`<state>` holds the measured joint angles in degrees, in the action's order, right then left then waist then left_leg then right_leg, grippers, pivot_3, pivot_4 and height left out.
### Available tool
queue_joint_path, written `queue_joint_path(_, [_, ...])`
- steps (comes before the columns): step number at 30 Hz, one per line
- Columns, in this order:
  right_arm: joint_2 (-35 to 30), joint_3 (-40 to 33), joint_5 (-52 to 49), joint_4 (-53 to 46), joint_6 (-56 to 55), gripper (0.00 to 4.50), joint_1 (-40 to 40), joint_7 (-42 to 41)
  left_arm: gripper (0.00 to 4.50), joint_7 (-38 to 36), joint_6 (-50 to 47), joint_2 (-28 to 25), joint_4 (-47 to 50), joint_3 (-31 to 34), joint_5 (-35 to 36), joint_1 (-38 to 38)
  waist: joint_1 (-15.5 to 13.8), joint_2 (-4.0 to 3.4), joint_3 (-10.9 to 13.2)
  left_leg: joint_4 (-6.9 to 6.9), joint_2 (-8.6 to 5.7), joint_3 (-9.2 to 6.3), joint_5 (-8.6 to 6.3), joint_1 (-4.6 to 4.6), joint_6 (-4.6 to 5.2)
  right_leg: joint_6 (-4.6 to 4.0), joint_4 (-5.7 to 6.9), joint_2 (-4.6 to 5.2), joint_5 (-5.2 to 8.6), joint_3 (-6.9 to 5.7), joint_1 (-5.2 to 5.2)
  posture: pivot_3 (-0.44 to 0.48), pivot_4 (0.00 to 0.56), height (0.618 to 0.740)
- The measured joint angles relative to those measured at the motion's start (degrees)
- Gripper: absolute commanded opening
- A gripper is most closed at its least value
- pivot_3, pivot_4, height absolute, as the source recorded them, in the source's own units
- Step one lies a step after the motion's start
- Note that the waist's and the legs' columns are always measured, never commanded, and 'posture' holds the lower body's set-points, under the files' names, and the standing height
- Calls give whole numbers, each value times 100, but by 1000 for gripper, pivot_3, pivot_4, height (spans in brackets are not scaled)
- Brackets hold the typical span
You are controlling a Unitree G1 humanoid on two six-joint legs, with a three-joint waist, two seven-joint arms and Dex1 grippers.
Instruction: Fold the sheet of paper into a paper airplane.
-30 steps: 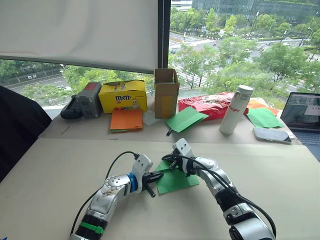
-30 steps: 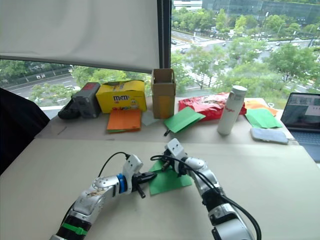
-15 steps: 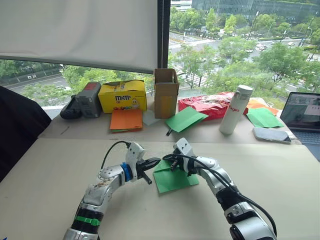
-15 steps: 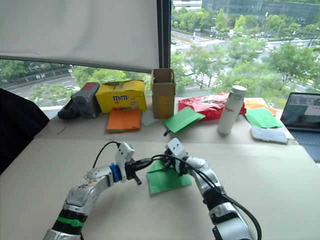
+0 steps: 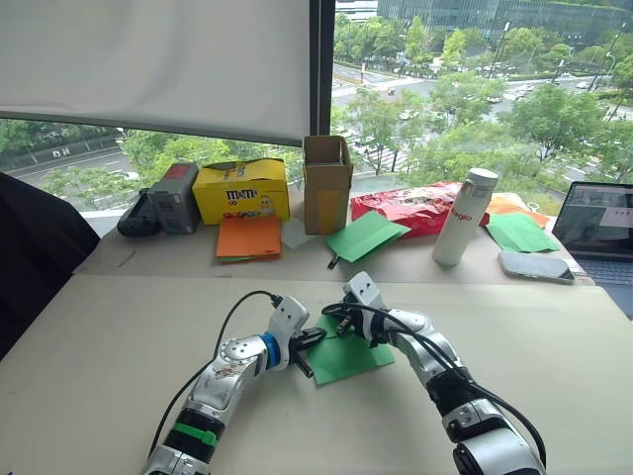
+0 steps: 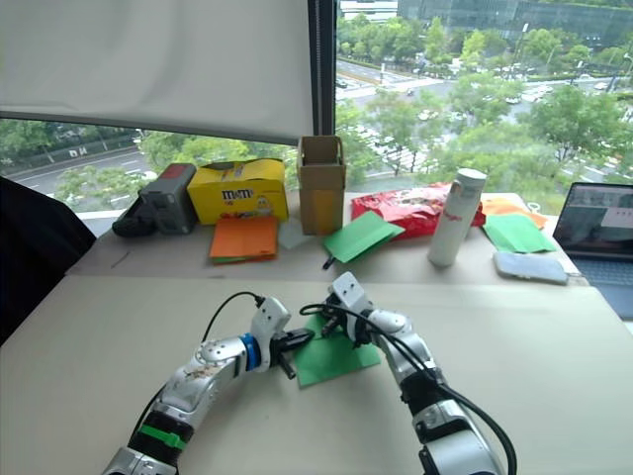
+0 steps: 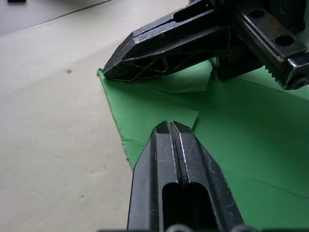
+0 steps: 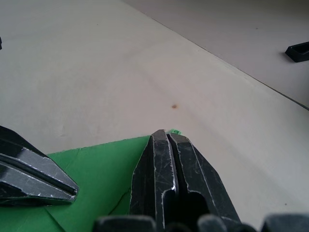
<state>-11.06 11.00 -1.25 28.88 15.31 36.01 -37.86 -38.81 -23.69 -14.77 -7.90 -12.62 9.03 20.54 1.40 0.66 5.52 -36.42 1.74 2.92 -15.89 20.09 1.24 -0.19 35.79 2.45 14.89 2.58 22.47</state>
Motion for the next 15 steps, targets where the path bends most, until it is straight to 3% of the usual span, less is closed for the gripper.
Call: queue_joint_path(15, [96, -75, 15, 515, -182, 0, 366, 56, 46, -3, 11, 29, -30, 14, -10, 15, 61, -2, 1, 2, 0, -1, 0, -3, 0, 0, 4, 5, 0, -2, -2, 0, 150, 740])
